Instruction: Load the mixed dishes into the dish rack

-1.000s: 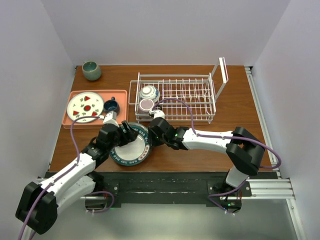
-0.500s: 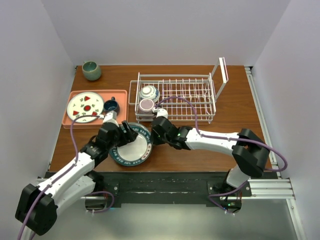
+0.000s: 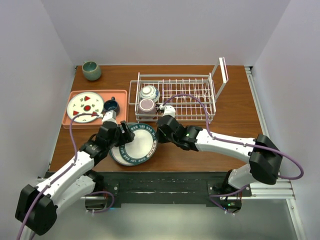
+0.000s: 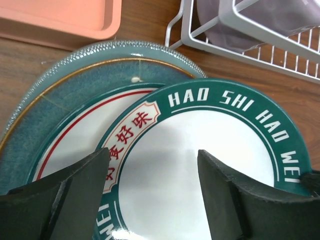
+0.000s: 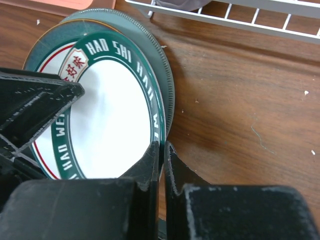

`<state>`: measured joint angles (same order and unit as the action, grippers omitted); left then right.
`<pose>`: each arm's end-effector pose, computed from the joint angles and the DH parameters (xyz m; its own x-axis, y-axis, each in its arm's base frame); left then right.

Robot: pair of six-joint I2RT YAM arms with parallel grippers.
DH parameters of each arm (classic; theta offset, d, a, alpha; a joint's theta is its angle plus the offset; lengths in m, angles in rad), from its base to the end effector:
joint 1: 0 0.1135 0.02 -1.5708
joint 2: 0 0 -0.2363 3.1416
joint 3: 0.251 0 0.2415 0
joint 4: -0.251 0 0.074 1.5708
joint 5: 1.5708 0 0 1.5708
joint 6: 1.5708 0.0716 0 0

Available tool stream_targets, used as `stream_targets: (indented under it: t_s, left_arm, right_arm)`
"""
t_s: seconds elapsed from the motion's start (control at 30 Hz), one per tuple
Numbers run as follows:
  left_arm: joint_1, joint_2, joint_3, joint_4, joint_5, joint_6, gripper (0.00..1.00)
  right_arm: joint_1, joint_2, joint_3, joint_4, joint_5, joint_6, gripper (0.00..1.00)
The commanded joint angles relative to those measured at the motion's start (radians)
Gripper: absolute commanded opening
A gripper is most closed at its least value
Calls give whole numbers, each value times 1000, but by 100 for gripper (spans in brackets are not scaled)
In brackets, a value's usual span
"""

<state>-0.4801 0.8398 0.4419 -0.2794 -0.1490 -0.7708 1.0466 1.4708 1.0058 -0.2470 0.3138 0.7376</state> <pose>0.1947 -0.0894 0.1633 -0.6455 -0.4407 -0.6238 -0.1332 0.8692 -0.4762 0.1893 0.2833 0.2045 -0.7171 0.0376 -0.6959 -0.3029 0.8825 0.3599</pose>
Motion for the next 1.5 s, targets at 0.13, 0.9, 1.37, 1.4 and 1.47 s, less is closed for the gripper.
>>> stream_targets:
  t_s: [0.13, 0.9, 1.37, 1.4, 1.47]
  left_arm:
    - [0, 139, -25, 9, 14, -12, 59]
    - [-2, 243, -63, 98, 140, -15, 37]
    - [-3, 220, -71, 106, 144, -10, 35]
    - [-3, 213, -71, 105, 144, -12, 36]
    - [-3, 202, -68, 95, 144, -12, 38]
  right_arm:
    - [4, -26, -36, -9, 56, 22, 4]
    - [1, 85, -101, 233, -157, 118, 68]
    - [-16, 49, -154, 169, -81, 164, 14]
    - [-17, 45, -156, 164, -70, 166, 11]
    - [-17, 28, -157, 144, -58, 166, 2]
